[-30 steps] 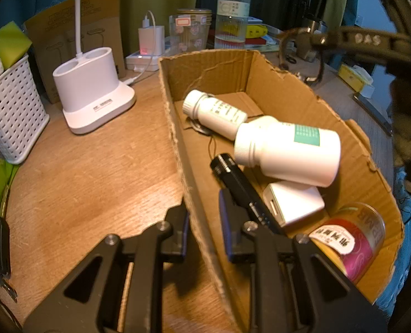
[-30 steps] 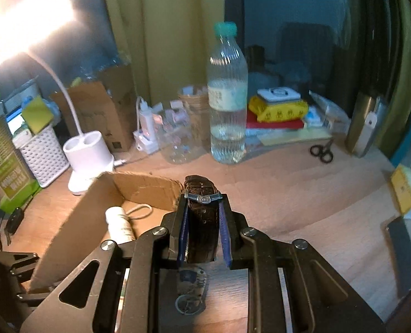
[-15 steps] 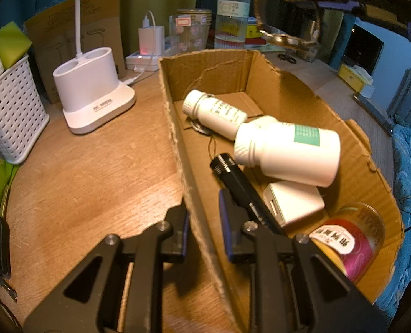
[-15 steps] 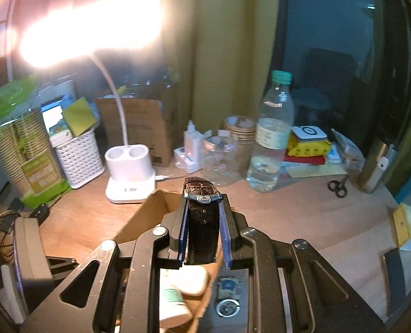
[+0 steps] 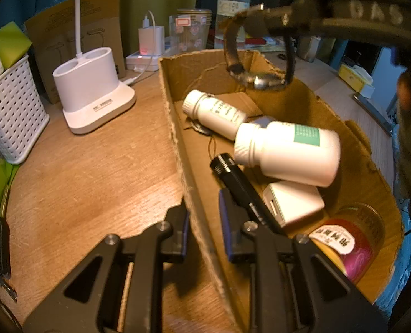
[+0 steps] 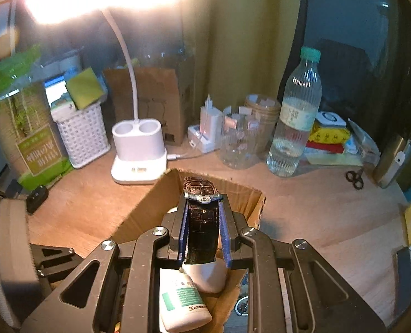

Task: Organize rigid objects
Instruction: 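Carry the black watch into the box and release it with the right gripper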

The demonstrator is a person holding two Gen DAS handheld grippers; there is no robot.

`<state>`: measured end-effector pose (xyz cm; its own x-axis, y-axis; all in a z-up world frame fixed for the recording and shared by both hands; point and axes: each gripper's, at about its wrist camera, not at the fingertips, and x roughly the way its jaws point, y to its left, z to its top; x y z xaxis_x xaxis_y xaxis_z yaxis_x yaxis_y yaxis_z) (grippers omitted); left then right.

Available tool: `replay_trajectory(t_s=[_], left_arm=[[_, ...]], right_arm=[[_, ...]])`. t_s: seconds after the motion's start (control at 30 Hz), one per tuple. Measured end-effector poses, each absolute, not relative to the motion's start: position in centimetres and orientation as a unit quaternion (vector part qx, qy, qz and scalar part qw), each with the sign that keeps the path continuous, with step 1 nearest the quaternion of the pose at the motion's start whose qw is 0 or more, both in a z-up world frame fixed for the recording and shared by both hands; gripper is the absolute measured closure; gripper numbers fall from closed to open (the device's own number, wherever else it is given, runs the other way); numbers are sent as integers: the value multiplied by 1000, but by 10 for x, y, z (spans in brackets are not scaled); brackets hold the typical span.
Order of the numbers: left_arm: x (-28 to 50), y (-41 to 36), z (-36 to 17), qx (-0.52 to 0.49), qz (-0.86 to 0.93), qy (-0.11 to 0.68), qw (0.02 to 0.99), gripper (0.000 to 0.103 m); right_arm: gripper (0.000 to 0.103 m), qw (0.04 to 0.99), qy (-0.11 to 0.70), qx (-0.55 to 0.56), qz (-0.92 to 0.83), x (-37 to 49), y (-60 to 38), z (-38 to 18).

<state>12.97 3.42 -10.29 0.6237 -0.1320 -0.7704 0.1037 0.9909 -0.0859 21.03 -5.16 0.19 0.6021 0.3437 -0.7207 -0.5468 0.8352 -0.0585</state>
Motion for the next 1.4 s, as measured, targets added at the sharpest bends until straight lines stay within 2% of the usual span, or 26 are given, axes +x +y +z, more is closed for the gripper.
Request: replay_trajectory(t_s=[0.23,0.7,0.8,0.9,0.97,1.4], left_arm=[[130,34,-103,-17,-65,429,901,83],[130,34,-103,-17,-65,429,901,83],[130,34,-103,-17,-65,429,901,83],[129,34,-103,-17,-65,429,901,83],[134,37,-104,-18,-67,429,901,83],[133,36,-104,-17,-67,429,901,83]], right_arm=[[82,876,392,-154,235,214,-51,-22],[78,876,400,-144,229,208,-58,-21],[74,875,403,-142,227,208,-60,-21],[64,873,408,-143,226,206,-60,-22],[48,874,406,-147,222,204,-60,-21],[46,884,396,-137,209,185,-76,-6]])
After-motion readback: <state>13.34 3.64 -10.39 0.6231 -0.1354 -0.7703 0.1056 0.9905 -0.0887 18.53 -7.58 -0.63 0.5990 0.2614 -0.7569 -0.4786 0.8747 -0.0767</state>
